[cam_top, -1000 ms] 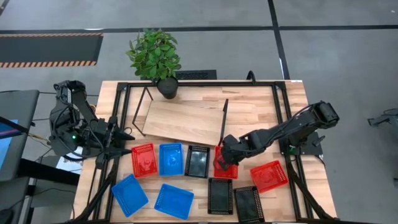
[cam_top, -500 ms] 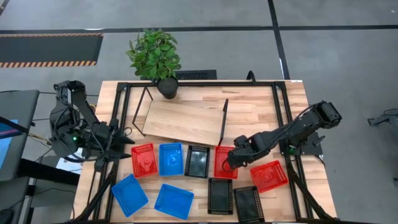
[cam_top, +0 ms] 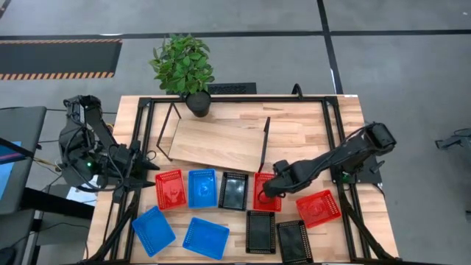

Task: Stack baskets on shelf by color
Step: Put the center red basket on the shelf

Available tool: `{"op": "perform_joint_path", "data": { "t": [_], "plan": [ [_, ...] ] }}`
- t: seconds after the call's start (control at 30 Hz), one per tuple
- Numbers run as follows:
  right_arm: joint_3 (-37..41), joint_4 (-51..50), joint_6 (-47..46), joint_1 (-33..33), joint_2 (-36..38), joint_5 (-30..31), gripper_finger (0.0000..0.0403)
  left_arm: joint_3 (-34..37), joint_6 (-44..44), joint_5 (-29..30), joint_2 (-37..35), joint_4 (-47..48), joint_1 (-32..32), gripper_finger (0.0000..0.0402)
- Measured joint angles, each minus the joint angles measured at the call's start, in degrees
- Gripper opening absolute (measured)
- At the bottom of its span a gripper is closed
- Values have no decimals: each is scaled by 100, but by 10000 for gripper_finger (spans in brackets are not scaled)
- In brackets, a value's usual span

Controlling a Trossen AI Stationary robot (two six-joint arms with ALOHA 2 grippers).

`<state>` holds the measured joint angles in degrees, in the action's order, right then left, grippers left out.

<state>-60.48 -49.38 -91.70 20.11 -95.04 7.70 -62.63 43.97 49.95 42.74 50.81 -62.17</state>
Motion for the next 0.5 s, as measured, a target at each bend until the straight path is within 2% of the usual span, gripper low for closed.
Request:
{"op": "perform_joint_path", "data": {
  "t": [0.13, 0.23, 0.33, 0.5],
  "plan": [
    [-17, 93, -104, -31, -258, -119, 252, 0, 0, -22, 4, 11, 2, 237],
    [-52, 63, -182, -32, -348, -134, 219, 0, 0, -22, 1, 29, 0, 237],
    [-52, 55, -194, -32, -357, -155, 159, 0, 1, -22, 2, 33, 2, 237],
    [-56, 41, -114, -38, -350, -157, 28, 0, 0, -20, 2, 33, 2, 237]
  ]
}}
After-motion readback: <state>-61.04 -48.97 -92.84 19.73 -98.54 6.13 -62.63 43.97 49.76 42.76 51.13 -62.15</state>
